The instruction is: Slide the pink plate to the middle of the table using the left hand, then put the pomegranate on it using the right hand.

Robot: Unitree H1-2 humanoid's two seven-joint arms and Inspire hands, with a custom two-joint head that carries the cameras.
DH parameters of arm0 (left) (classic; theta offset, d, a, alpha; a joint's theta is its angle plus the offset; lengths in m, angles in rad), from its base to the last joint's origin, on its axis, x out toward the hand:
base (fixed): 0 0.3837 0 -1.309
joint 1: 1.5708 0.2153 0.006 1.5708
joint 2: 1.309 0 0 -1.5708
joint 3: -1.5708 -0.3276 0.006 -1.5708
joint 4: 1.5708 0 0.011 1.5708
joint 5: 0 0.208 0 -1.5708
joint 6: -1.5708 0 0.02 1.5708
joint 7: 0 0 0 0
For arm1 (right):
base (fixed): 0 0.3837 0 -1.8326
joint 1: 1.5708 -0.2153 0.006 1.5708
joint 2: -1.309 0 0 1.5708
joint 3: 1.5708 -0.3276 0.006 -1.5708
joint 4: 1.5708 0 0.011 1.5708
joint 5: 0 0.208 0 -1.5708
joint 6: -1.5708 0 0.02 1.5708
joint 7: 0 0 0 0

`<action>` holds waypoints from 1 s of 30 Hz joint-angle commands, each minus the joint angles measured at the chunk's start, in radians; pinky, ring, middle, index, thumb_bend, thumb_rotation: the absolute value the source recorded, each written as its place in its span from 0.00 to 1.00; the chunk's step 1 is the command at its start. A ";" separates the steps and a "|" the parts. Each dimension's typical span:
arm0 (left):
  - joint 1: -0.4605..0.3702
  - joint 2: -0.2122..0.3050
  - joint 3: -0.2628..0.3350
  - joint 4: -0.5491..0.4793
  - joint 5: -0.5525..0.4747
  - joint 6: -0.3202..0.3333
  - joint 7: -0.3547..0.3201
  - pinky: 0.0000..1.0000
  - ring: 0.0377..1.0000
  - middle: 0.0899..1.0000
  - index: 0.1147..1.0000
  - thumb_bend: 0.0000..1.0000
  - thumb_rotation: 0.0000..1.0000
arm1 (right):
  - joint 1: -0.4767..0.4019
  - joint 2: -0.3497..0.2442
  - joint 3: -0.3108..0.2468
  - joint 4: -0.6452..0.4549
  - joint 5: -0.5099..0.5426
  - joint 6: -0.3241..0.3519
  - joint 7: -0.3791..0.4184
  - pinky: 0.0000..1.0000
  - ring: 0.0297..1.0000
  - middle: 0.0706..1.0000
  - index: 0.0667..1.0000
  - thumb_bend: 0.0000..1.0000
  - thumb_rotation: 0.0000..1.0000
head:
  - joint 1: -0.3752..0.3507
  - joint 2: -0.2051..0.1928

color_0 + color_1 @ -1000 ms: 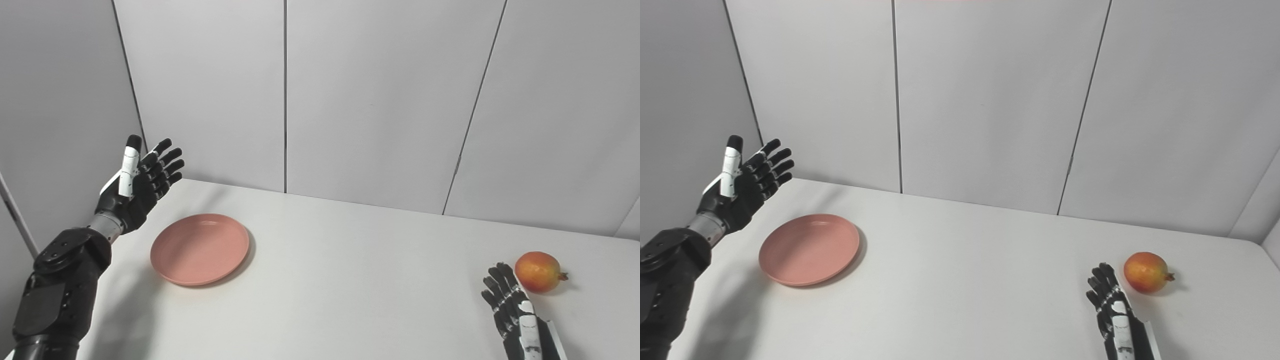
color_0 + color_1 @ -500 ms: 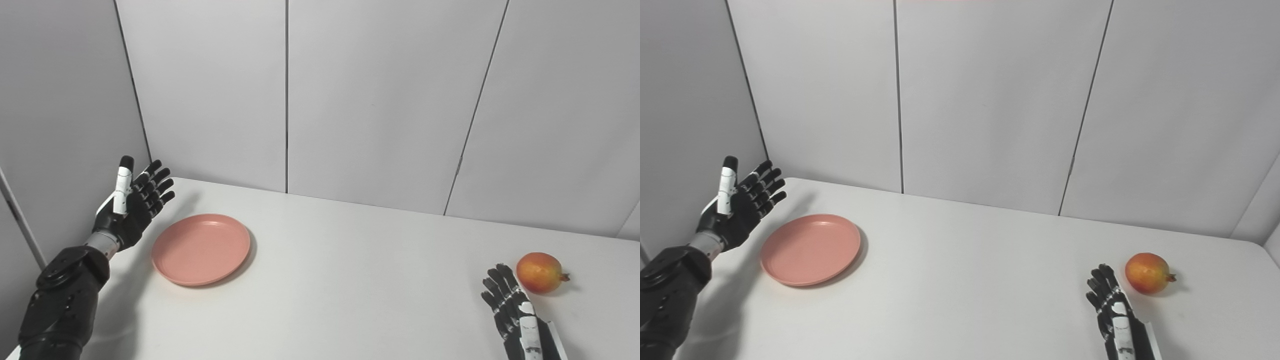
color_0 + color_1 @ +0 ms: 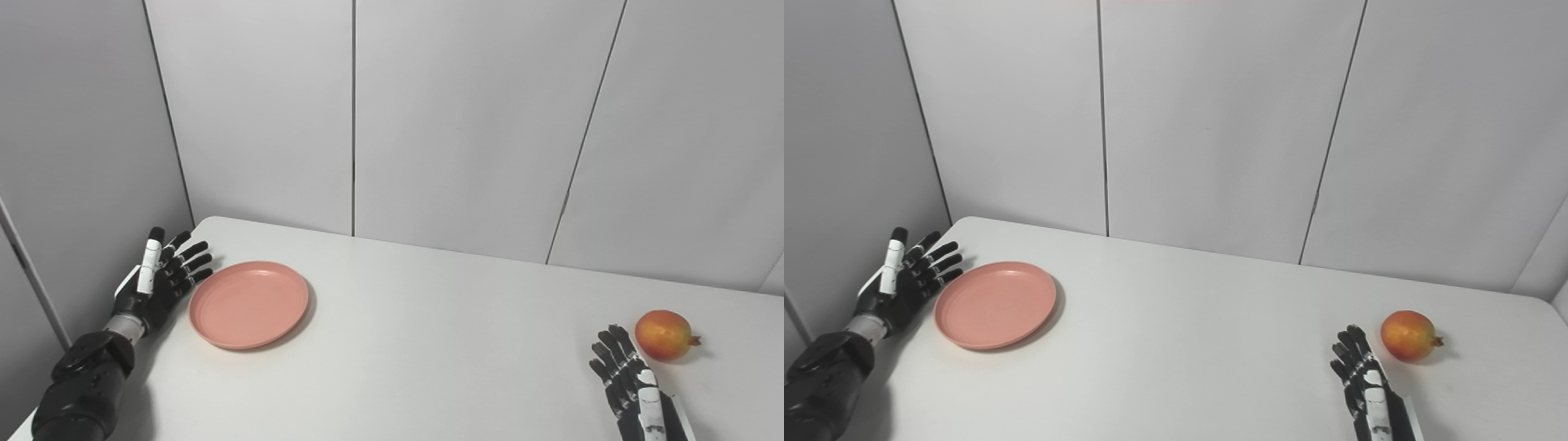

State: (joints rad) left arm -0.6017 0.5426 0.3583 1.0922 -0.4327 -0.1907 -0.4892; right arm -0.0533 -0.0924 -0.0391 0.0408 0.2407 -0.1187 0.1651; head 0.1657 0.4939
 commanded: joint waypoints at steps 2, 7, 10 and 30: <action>-0.069 0.034 0.004 0.014 -0.001 -0.058 -0.029 0.80 0.79 0.80 0.89 1.00 0.83 | 0.039 -0.007 -0.004 0.025 0.007 0.018 0.010 0.95 0.94 0.93 0.93 0.80 0.93 | 0.001 0.001; -0.071 0.026 0.004 0.045 -0.004 -0.080 -0.044 0.81 0.80 0.83 0.89 1.00 0.82 | 0.038 -0.008 -0.004 0.027 0.000 0.017 0.008 0.94 0.93 0.92 0.93 0.80 0.94 | 0.000 0.007; -0.071 0.023 0.006 0.059 -0.007 -0.082 -0.054 0.80 0.80 0.83 0.89 1.00 0.82 | 0.038 -0.007 -0.003 0.025 -0.001 0.020 0.008 0.94 0.93 0.92 0.93 0.81 0.94 | -0.003 0.008; -0.013 -0.052 -0.027 -0.089 0.005 -0.053 -0.071 0.88 0.85 0.86 0.95 1.00 0.92 | 0.037 0.004 0.007 -0.001 -0.002 0.040 0.005 0.93 0.93 0.92 0.92 0.81 0.94 | -0.019 0.023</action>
State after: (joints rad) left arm -0.5790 0.4802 0.3362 1.0437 -0.4300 -0.2350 -0.5561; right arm -0.0509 -0.0931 -0.0358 0.0255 0.2388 -0.0946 0.1648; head 0.1457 0.5169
